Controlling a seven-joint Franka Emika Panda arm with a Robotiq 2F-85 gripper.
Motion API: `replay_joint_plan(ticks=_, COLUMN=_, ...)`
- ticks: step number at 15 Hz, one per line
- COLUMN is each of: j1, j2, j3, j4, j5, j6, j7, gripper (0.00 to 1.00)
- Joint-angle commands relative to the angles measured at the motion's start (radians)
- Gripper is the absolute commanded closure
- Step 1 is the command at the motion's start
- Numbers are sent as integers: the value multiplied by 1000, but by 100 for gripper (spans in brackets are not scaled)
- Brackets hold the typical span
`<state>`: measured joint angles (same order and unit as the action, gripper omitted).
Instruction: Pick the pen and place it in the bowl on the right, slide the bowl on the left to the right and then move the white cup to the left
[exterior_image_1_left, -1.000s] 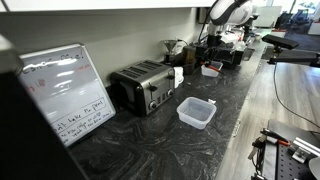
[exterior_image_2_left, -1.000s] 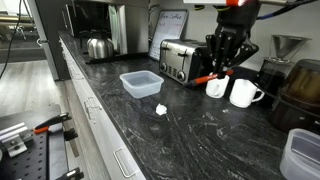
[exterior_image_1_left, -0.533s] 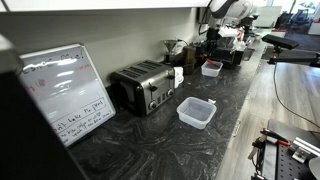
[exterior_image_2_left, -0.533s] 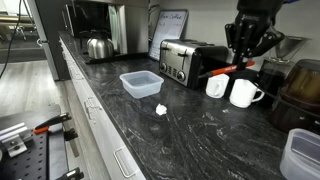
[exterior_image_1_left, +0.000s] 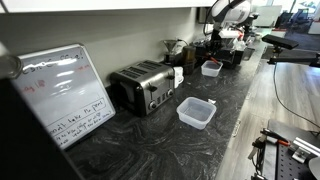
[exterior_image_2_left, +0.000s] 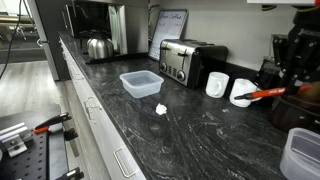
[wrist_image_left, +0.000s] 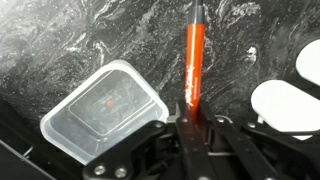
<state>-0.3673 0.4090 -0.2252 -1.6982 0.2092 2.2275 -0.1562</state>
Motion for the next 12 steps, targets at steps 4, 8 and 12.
replay_joint_plan(ticks=4, j1=-38, j2=141, j3=9, j4=191, j5=11, j6=-77, j7=100, gripper=97)
replay_joint_plan(ticks=8, j1=-62, j2=196, j3=7, j4=257, j5=28, j6=-113, j7=178, gripper=97)
replay_joint_plan(ticks=12, j1=-98, j2=246, j3=8, j4=330, j5=52, j6=-149, j7=238, gripper=97)
